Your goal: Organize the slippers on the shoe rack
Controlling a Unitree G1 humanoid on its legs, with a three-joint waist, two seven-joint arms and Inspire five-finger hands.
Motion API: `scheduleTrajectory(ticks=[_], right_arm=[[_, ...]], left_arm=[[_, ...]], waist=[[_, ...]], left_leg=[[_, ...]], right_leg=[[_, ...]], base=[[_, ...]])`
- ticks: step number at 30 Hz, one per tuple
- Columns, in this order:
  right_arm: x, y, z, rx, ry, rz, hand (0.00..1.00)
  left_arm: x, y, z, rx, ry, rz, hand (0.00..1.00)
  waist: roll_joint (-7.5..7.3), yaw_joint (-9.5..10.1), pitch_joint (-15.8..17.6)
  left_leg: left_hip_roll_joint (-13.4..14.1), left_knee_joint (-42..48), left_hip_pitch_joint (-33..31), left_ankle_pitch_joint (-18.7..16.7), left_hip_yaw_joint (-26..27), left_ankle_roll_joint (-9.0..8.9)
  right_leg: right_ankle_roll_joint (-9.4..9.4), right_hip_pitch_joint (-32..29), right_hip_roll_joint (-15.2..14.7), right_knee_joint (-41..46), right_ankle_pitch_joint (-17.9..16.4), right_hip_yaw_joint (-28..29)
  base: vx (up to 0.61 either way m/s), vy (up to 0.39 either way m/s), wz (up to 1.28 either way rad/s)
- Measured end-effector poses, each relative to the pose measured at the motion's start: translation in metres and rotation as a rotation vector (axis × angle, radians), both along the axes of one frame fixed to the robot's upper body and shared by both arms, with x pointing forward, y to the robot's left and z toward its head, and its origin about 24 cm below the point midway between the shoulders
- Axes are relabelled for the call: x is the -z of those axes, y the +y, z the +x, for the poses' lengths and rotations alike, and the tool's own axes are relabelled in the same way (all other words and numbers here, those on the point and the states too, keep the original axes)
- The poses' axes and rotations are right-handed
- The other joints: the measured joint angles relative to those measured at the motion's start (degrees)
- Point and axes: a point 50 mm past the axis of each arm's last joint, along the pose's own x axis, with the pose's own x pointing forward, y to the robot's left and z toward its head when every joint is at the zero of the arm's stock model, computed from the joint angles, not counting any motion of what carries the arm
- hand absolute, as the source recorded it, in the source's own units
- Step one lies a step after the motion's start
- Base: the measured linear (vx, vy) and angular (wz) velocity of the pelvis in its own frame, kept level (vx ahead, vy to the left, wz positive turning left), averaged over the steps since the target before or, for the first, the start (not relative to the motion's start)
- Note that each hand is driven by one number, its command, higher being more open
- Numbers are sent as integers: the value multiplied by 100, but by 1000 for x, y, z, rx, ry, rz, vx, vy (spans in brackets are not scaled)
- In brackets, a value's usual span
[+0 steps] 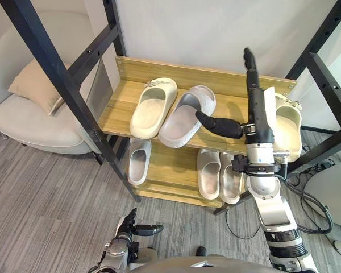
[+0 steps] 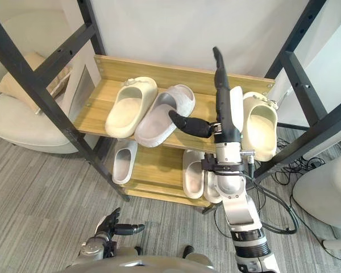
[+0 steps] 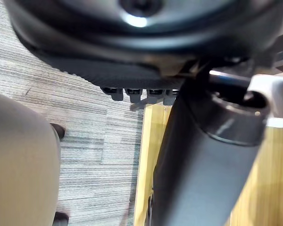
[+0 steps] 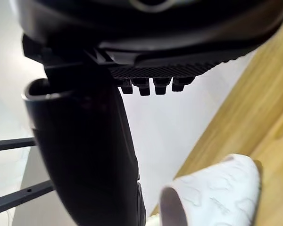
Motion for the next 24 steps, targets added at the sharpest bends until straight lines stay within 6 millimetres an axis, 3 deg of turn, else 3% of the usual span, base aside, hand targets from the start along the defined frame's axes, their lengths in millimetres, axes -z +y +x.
scheduleTrajectory(ticks=[4,19,20,24], right_arm=[[16,-2,5,18,79,-7,100],[22,6,16,13,104,6,100],[22,6,17,13,104,7,0],[20,7,23,14,102,5,0]], left_arm=[[0,1,0,0,0,2,100],[0,0,0,-7,0,-1,100],[0,0,0,-7,0,-1,100],[0,0,0,-7,0,-1,100]], waist=[[13,9,-7],[20,46,-21],[20,46,-20],[19,54,-21]], left_leg=[[-5,-5,-28,2,-21,-3],[-4,-196,-95,226,-202,-74],[-3,-214,-96,240,-204,-73],[-2,-229,-114,276,-203,-76]], right_leg=[[1,-2,1,-25,2,-33],[8,-43,15,-57,28,-203],[5,-51,15,-58,35,-204],[-2,-77,18,-62,71,-196]], base=[[0,0,3],[-27,-6,5],[-42,-14,2],[-35,3,0]])
